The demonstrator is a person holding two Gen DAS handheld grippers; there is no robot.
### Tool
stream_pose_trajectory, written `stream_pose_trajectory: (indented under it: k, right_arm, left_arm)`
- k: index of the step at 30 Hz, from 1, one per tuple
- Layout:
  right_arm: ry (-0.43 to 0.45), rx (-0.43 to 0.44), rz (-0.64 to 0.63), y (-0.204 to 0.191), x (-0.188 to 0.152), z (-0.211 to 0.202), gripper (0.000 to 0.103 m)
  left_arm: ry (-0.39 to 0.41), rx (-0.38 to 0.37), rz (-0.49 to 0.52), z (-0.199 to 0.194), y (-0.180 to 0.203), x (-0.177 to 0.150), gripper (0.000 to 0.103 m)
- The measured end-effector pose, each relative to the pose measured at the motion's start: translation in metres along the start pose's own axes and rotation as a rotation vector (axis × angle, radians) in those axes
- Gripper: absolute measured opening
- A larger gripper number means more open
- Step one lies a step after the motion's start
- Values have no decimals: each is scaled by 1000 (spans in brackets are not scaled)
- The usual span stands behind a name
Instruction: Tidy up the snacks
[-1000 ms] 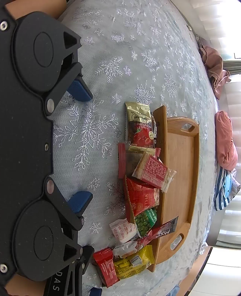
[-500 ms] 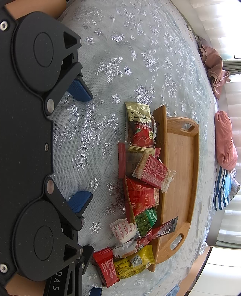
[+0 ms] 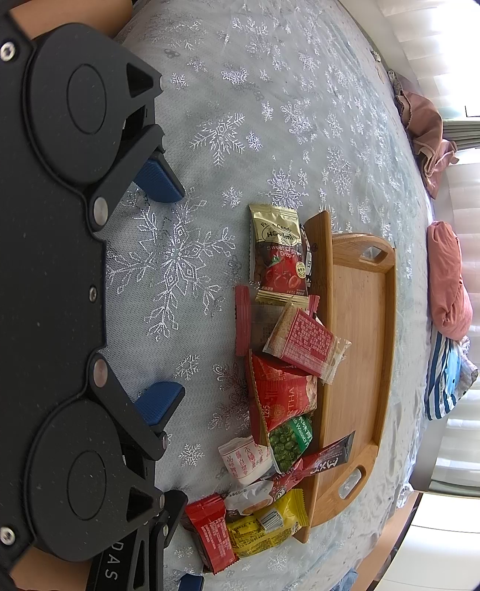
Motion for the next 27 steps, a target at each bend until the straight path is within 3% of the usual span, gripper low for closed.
stream_pose_trajectory:
  k: [27]
  right_arm:
    - [7, -4, -3, -1, -2, 2, 103]
  left_arm:
    - [5, -2, -1, 0, 0, 0, 103]
Point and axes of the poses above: each gripper's, at about its wrist camera, not at the fingertips, and z roughly the way its jaws point, y to its right, x to its top, the point moved 7 cm from there along z, roughly the way its jaws point, and after that the axes turned 15 degrees about -z, right-handed, at the moved point
